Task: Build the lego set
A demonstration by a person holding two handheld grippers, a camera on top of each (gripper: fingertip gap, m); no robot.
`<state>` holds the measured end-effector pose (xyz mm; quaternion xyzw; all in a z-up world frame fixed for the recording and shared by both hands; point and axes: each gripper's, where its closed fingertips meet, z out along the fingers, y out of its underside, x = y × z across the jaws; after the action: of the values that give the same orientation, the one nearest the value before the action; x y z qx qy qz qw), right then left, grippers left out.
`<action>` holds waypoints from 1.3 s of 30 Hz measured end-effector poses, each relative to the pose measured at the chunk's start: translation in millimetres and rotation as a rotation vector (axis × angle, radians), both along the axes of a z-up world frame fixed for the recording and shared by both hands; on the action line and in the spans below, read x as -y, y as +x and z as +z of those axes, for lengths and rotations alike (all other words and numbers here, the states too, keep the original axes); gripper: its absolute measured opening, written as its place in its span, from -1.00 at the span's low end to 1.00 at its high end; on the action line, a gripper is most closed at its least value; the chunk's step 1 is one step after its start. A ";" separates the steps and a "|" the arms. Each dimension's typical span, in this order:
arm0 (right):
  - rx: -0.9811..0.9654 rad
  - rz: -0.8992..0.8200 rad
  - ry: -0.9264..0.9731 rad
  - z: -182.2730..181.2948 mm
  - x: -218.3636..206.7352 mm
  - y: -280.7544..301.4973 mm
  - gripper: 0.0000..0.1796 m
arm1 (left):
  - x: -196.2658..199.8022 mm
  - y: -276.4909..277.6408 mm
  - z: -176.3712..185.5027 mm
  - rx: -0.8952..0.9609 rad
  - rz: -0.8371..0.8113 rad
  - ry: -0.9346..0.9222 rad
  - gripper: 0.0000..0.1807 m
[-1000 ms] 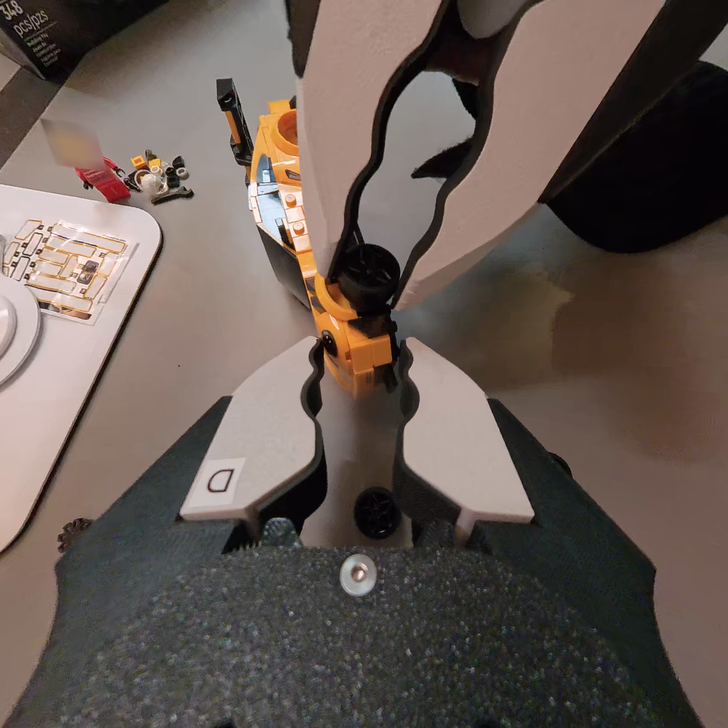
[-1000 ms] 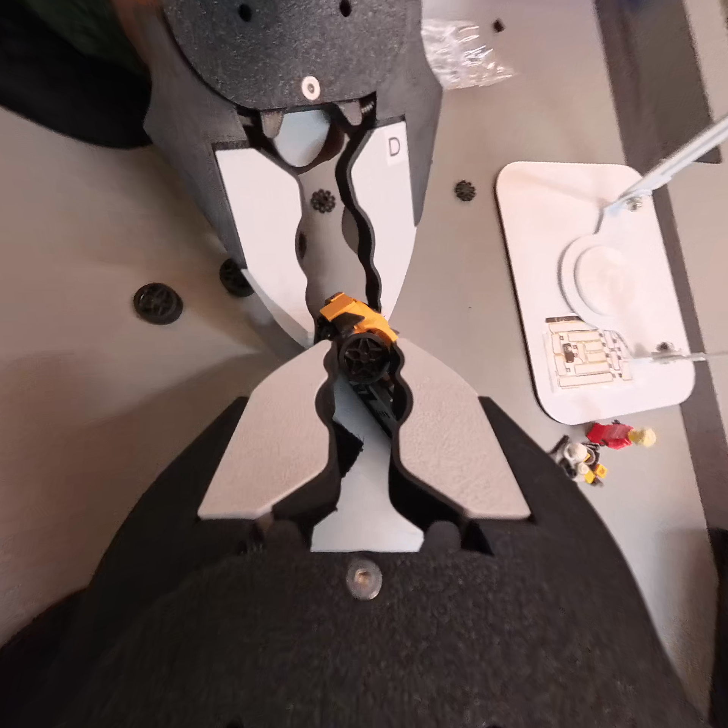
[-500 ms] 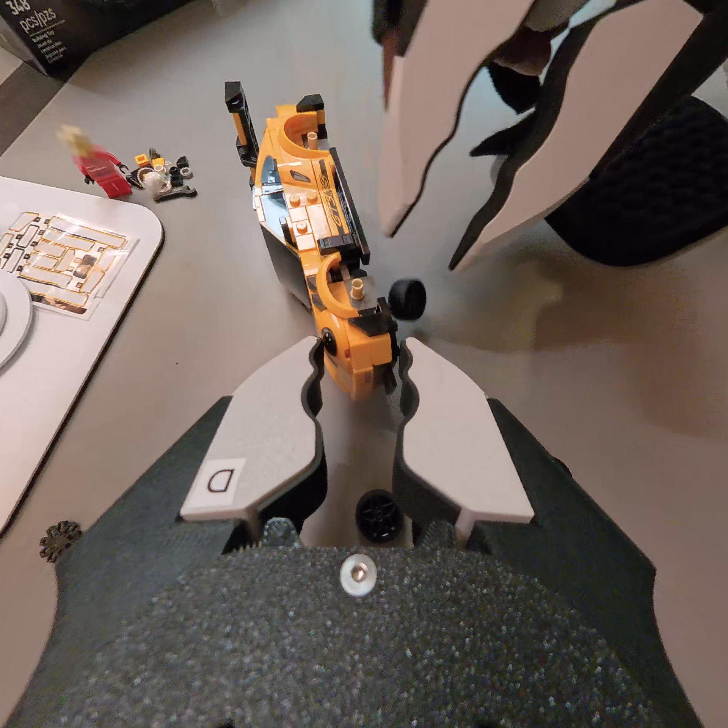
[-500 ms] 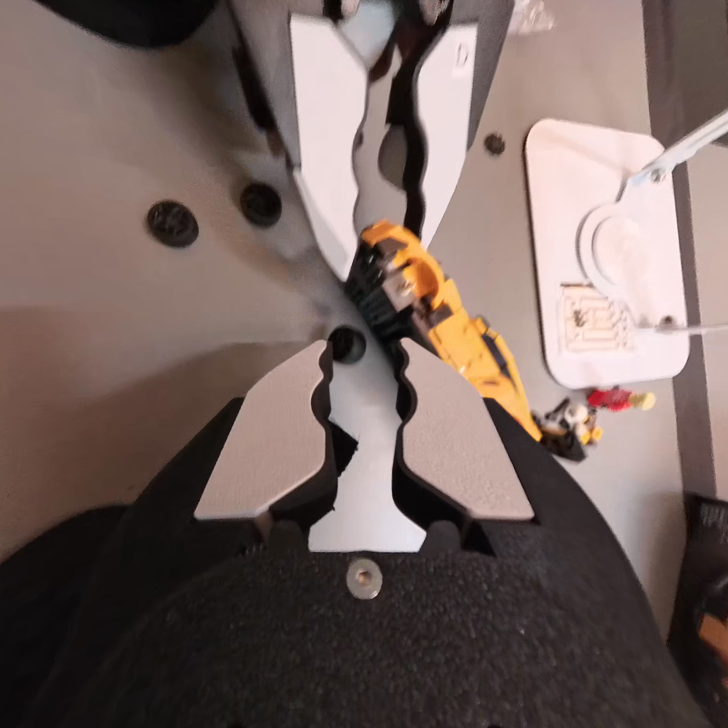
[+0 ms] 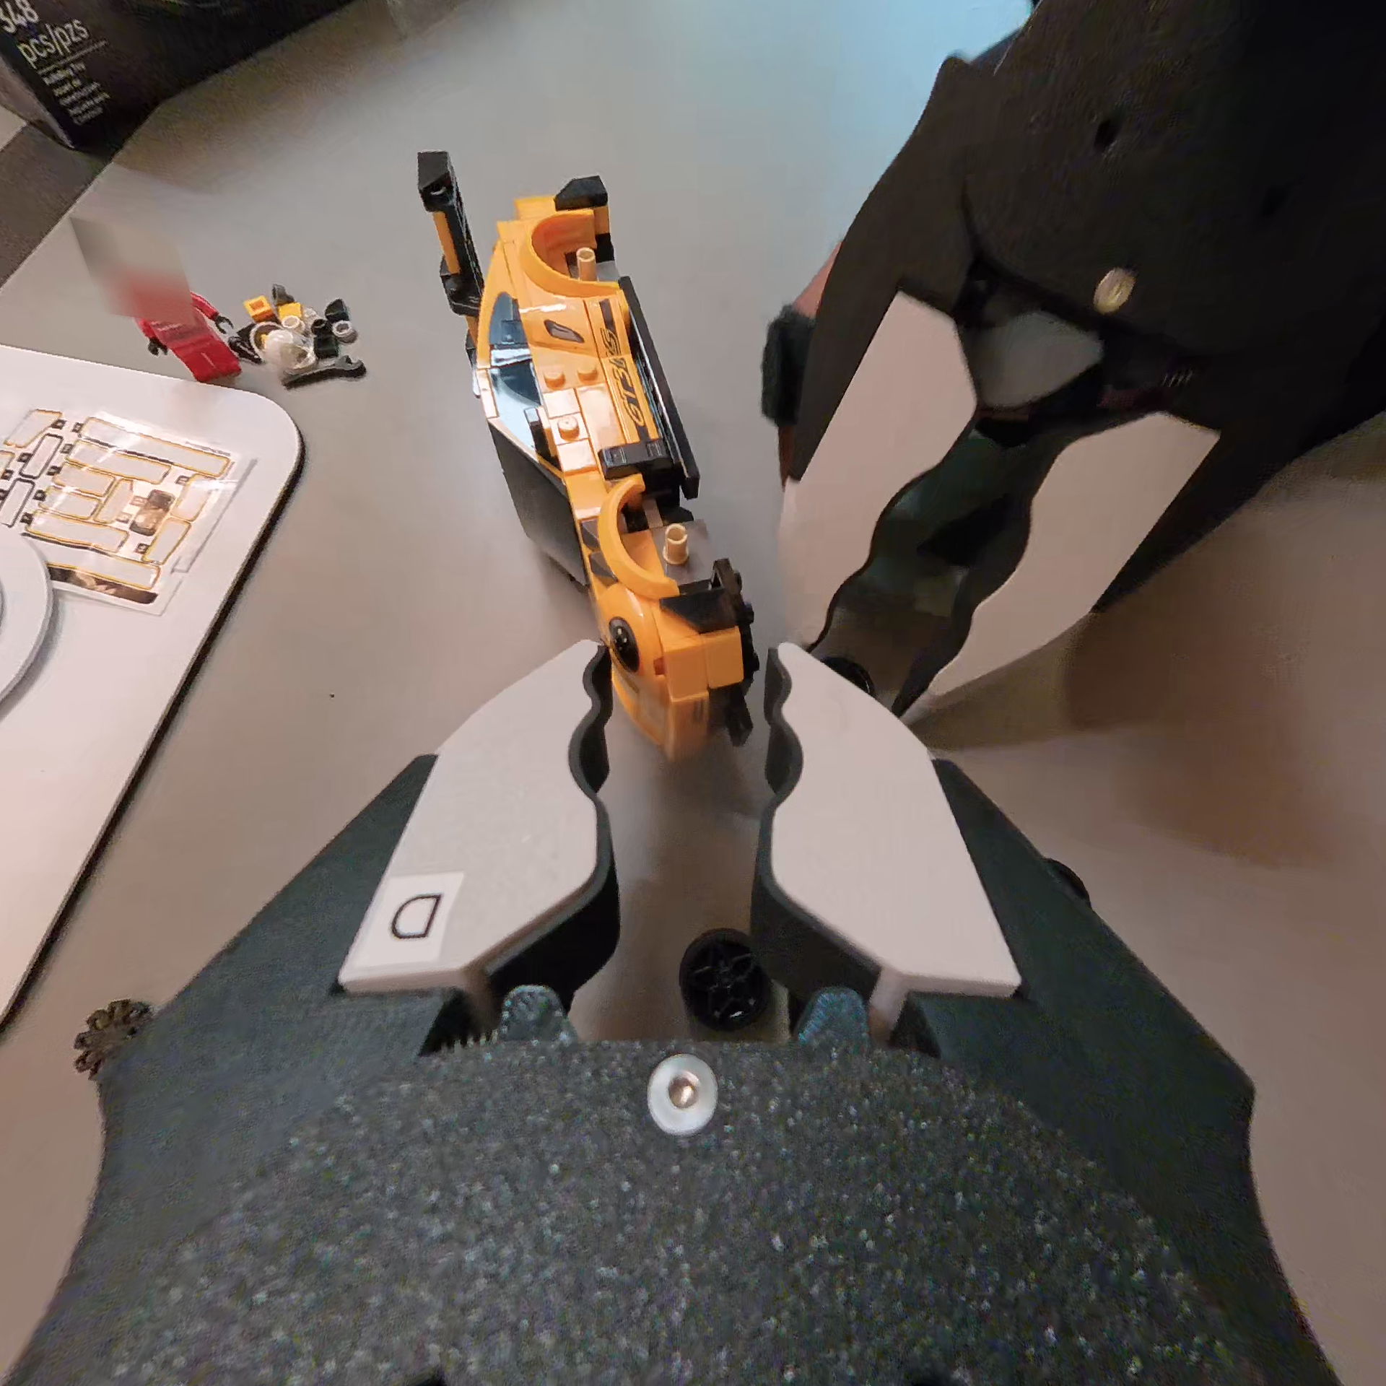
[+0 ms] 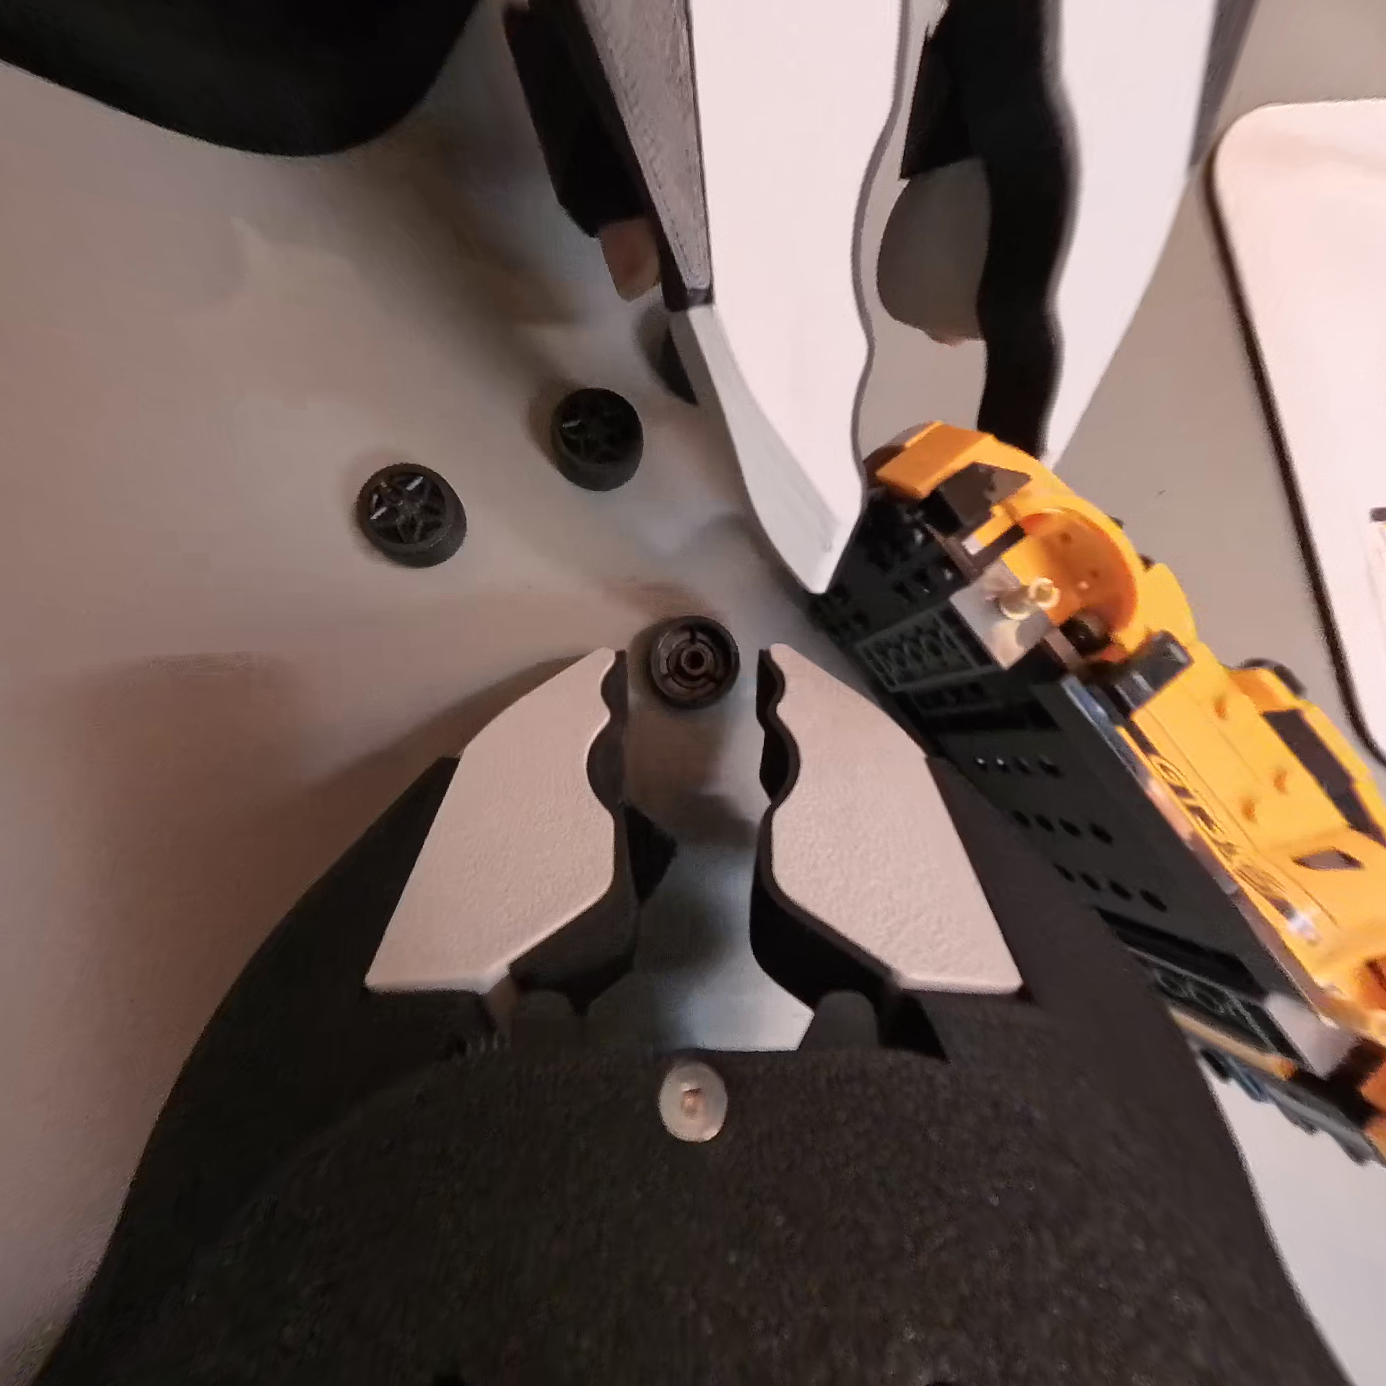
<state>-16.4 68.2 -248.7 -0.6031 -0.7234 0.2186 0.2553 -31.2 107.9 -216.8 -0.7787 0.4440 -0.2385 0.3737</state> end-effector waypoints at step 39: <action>-0.291 0.068 0.513 131.6 37.0 5.3 -0.74 | 79.4 47.9 96.6 0.661 -0.094 -0.504 -0.72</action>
<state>-11.1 31.2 -117.1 -0.4566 -0.7305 0.1211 0.4931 16.7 28.5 -120.2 -0.7062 0.2628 -0.5937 0.2824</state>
